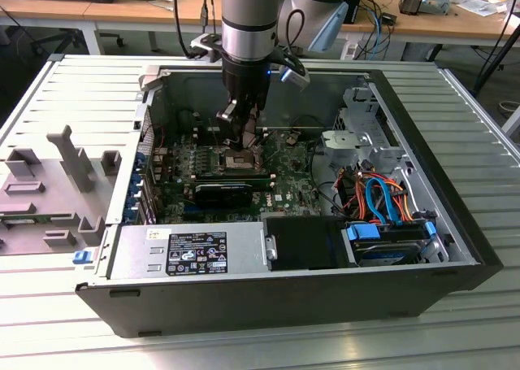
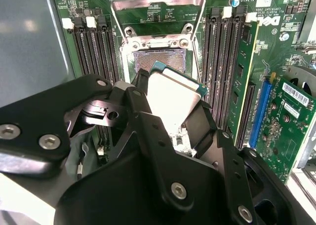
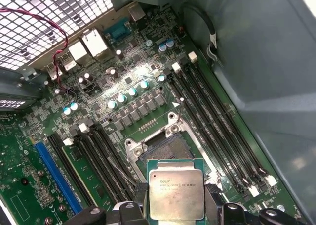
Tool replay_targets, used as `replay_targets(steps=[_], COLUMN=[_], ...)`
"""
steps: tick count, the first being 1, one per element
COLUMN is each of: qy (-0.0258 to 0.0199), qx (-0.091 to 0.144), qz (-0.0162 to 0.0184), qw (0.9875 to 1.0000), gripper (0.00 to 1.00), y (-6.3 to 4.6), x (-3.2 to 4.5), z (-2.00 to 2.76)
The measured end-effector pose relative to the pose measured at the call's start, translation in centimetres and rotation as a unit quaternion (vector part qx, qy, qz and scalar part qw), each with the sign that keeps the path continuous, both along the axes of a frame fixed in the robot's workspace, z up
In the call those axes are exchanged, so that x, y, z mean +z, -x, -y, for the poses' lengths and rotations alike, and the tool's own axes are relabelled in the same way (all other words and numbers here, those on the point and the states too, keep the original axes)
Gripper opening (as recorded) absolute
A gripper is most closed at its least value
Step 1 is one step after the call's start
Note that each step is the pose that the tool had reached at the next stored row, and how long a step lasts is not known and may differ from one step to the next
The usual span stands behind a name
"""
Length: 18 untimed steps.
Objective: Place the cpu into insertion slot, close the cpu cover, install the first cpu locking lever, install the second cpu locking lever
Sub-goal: 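Place the cpu into insertion slot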
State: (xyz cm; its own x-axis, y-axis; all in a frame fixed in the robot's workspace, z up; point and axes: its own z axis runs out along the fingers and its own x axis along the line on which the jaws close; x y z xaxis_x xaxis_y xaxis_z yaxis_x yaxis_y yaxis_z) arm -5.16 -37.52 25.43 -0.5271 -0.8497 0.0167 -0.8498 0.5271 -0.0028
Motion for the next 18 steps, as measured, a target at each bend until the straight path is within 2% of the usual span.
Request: replay_targets(steps=[18], qy=[0.0], qx=[0.015], qz=[0.0], qw=[0.9999], gripper=[0.54], y=[0.0], x=[0.0], z=[0.0])
